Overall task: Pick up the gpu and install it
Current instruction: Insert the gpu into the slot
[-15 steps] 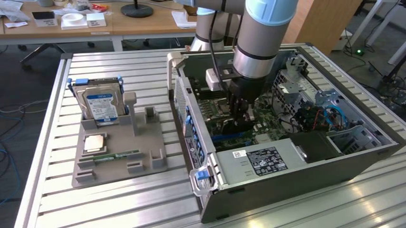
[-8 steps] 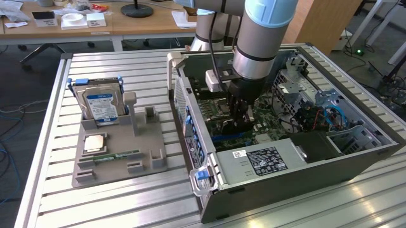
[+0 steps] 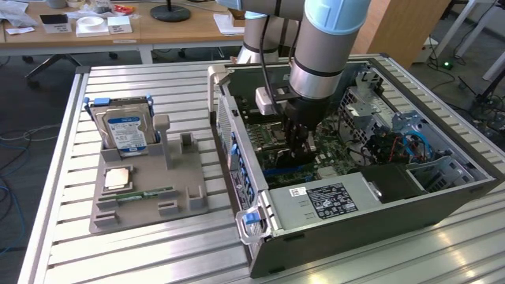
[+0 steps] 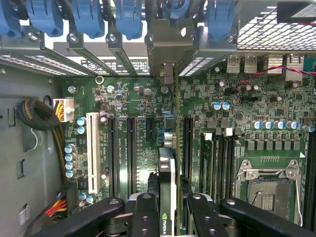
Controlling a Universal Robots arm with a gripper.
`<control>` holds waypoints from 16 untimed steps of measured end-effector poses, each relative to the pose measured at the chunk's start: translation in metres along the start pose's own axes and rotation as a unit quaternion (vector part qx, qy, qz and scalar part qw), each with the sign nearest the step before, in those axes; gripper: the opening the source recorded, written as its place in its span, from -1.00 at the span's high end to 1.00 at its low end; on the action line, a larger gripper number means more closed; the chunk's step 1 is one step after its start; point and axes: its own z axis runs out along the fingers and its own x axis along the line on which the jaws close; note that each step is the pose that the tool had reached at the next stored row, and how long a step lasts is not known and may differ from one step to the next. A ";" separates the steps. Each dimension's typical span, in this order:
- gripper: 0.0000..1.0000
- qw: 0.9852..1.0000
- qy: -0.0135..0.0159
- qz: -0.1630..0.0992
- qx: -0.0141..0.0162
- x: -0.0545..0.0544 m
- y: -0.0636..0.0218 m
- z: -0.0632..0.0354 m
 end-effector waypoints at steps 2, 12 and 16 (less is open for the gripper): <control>0.47 1.000 0.000 0.000 0.000 0.000 0.0000 0.0000; 0.47 1.000 0.000 0.000 0.000 0.000 -0.0001 -0.0030; 0.47 1.000 0.000 0.001 0.000 0.000 -0.0001 -0.0027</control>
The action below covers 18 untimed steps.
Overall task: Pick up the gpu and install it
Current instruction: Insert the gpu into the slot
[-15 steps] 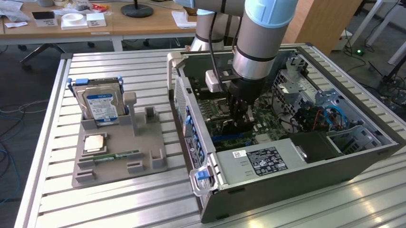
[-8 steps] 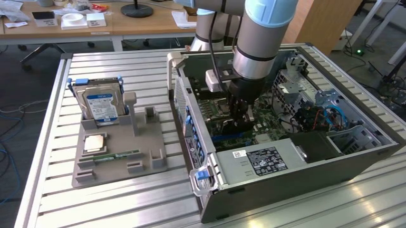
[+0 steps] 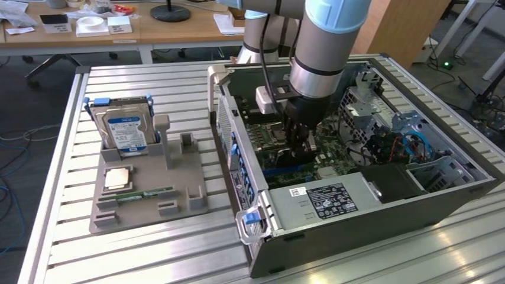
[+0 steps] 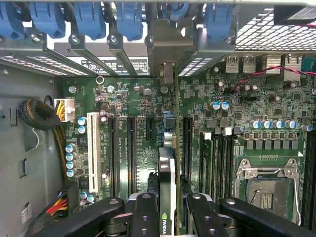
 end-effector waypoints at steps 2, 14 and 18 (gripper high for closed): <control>0.47 1.000 0.000 0.000 0.000 0.000 0.0000 0.0001; 0.47 1.000 0.000 0.001 0.000 0.000 0.0000 0.0020; 0.47 1.000 -0.001 0.001 0.000 0.000 0.0000 0.0001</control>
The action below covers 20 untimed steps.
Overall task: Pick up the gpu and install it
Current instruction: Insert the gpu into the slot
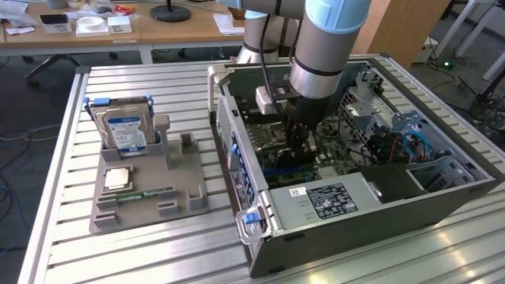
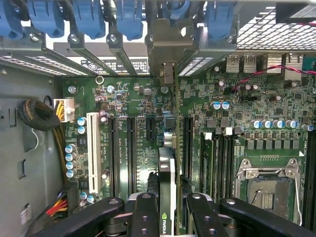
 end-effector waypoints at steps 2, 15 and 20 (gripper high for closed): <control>0.47 1.000 -0.001 0.000 0.000 0.000 0.0000 -0.0011; 0.47 1.000 -0.001 0.005 0.000 0.000 -0.0001 -0.0012; 0.47 1.000 0.000 0.012 0.000 0.000 -0.0001 -0.0011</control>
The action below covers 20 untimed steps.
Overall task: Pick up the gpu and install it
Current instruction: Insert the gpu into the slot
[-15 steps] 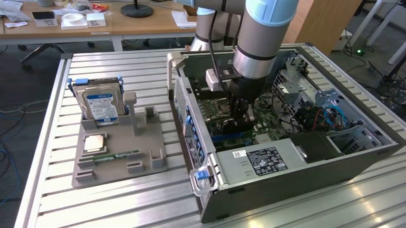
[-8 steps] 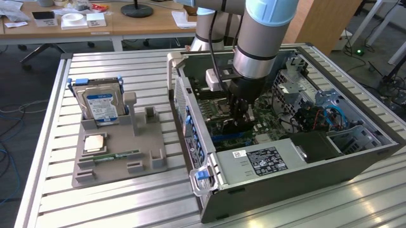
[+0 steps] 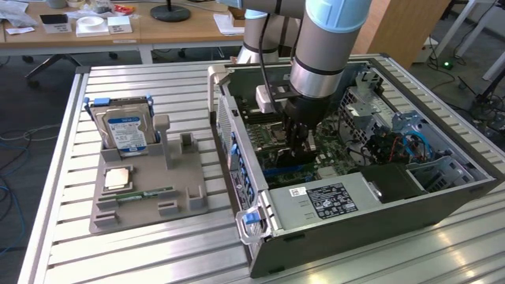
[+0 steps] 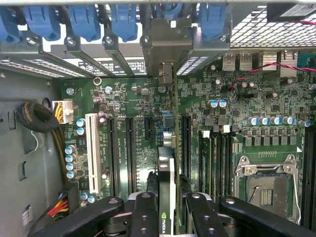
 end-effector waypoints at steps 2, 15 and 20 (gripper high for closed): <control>0.47 1.000 0.000 0.000 0.000 0.000 0.0000 0.0001; 0.47 1.000 0.003 0.001 0.000 0.001 0.0000 0.0002; 0.47 1.000 0.003 0.001 0.000 0.001 0.0000 0.0017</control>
